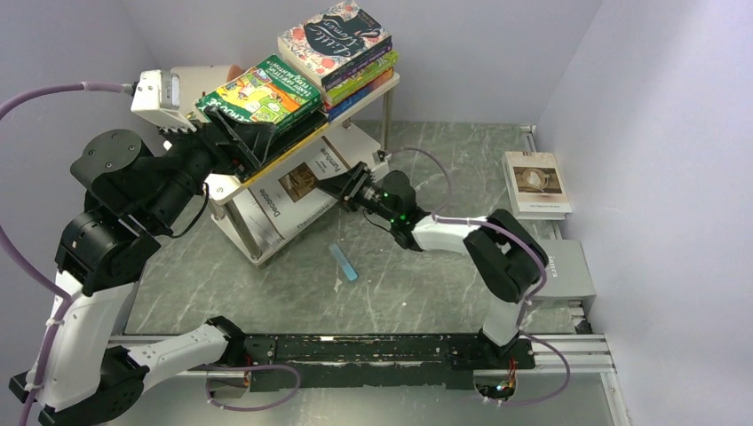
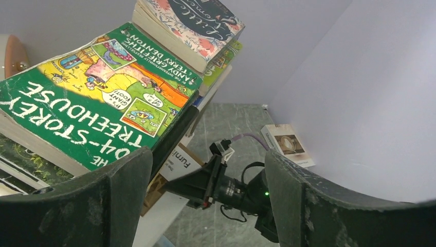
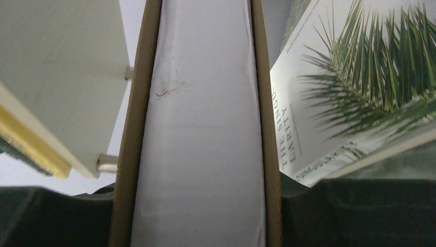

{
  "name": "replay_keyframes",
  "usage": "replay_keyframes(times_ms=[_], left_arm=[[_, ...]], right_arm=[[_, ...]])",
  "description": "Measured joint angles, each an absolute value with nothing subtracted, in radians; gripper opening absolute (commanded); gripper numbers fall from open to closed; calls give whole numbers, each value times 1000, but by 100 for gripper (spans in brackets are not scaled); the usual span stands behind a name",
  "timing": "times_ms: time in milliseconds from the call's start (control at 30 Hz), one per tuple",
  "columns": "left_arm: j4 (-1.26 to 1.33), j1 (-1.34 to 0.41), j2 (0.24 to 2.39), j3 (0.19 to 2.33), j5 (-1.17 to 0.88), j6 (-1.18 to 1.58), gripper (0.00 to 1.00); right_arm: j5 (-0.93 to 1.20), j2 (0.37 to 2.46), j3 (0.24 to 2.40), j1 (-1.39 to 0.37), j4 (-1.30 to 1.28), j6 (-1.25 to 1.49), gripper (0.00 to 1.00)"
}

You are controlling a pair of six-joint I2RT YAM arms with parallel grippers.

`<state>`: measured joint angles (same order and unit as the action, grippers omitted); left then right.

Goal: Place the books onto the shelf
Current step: Place the book on the shelf.

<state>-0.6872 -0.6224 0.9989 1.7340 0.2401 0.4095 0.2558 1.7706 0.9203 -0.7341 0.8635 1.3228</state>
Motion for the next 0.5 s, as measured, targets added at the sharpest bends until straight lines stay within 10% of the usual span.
replay_keyframes(times_ms=[500], left_arm=[[-705,-622,981,1708,251,398,86]], right_arm=[[252,2033,1190,-794,802,1277,40]])
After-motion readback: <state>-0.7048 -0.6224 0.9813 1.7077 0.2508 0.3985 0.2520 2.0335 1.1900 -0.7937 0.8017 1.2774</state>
